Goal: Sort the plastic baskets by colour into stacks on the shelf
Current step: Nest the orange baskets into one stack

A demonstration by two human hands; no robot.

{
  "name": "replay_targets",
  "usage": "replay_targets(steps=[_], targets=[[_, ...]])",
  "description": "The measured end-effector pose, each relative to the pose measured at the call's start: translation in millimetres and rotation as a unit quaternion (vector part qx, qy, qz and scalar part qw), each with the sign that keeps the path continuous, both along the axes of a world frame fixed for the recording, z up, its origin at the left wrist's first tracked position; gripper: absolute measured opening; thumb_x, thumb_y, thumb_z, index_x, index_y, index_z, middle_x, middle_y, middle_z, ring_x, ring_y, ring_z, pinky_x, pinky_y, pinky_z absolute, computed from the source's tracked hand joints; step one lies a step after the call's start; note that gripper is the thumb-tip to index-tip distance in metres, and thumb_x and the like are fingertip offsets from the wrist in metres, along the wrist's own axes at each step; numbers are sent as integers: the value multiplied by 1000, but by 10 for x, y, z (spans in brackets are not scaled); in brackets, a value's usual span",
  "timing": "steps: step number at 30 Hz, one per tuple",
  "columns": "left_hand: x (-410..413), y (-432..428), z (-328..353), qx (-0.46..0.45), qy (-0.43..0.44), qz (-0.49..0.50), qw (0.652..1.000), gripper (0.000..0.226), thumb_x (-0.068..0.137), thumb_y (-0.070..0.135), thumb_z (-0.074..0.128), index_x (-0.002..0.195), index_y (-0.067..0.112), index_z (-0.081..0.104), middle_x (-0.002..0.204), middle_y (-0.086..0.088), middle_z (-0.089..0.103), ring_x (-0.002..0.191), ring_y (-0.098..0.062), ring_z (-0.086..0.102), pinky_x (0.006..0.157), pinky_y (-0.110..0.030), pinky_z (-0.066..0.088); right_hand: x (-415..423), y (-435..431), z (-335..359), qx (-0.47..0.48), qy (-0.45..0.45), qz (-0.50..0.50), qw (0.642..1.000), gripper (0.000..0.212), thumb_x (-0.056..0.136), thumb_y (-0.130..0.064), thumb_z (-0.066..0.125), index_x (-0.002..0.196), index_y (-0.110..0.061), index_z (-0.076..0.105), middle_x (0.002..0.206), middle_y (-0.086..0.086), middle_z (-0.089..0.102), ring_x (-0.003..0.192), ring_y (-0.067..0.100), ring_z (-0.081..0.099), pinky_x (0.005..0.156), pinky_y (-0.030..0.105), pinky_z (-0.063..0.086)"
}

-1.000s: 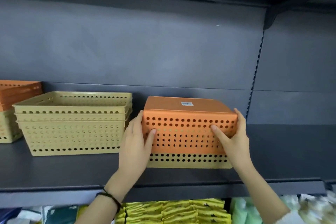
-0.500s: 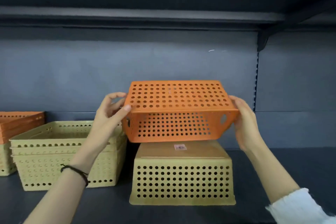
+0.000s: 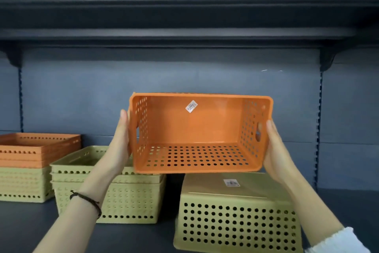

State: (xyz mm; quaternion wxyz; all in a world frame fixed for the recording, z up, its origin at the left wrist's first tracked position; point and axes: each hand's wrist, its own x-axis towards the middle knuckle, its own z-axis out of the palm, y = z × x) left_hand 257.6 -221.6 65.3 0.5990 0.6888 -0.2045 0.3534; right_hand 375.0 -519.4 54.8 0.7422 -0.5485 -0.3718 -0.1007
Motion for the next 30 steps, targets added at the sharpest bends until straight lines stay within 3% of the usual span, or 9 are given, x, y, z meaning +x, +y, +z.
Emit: replay_targets(steps=[4, 8, 10, 12, 16, 20, 24, 28, 30], targets=[[-187, 358, 122, 17, -46, 27, 998, 80, 81, 77, 34, 150, 36, 28, 140, 11, 56, 131, -13, 52, 109, -47, 38, -89, 438, 60, 65, 70, 51, 994, 38, 98, -44, 34, 127, -31, 56, 122, -1, 68, 111, 19, 66, 85, 43, 57], [-462, 805, 188, 10, -55, 16, 998, 102, 52, 88, 57, 139, 49, 20, 116, 24, 69, 109, -1, 65, 95, -32, 52, -132, 927, 149, 77, 175, 70, 979, 34, 102, -39, 35, 122, -25, 57, 75, -9, 73, 61, 8, 70, 51, 33, 57], [-630, 1023, 227, 10, -84, 26, 996, 104, 43, 87, 64, 134, 49, 30, 118, 25, 66, 105, 8, 63, 91, -21, 52, -209, 1225, 198, 62, 219, 91, 970, 35, 99, -43, 39, 123, -26, 58, 73, -8, 73, 54, 10, 69, 47, 36, 56], [-783, 1324, 197, 17, -90, 39, 995, 94, 52, 85, 62, 134, 47, 37, 131, 28, 56, 115, 10, 56, 93, -18, 50, -315, 1554, 261, 53, 235, 109, 965, 38, 98, -46, 40, 124, -27, 61, 93, -3, 74, 65, 14, 72, 54, 40, 58], [-1073, 2046, 140, 20, -62, 87, 994, 83, 69, 87, 40, 143, 54, 23, 155, 20, 32, 138, -5, 39, 112, -45, 35, -662, 2207, 405, 87, 221, 138, 962, 50, 97, -52, 34, 117, -16, 63, 109, 4, 70, 81, 21, 70, 66, 38, 56], [-1196, 2621, 302, -42, -58, 121, 990, 59, 90, 68, 11, 145, 51, 25, 146, 21, 43, 131, -3, 48, 112, -46, 35, -989, 2871, 328, 109, 161, 129, 972, 52, 96, -54, 33, 119, -19, 64, 123, 3, 68, 115, 22, 63, 88, 43, 49], [-1290, 3038, 313, -85, -43, 121, 988, 55, 97, 60, 10, 145, 46, 32, 136, 22, 53, 118, 2, 59, 103, -37, 44, -1259, 3426, 191, 113, 89, 127, 981, 34, 90, -53, 44, 107, -32, 65, 114, -7, 72, 107, 7, 66, 89, 36, 48], [-1223, 3450, 291, -156, -30, 94, 983, 57, 97, 62, 15, 145, 41, 37, 143, 10, 53, 123, -8, 57, 110, -42, 39, -1236, 3806, 177, 115, 30, 90, 989, 90, 61, -67, 74, 138, -34, 42, 143, -3, 52, 131, 14, 50, 108, 47, 37], [-1183, 3647, 291, -196, -27, 76, 977, 59, 95, 64, 18, 145, 39, 39, 143, 7, 54, 124, -13, 57, 110, -45, 38, -1198, 4026, 235, 60, -10, 66, 996, 89, 61, -69, 72, 138, -34, 43, 138, -12, 56, 129, 11, 51, 110, 46, 37]])
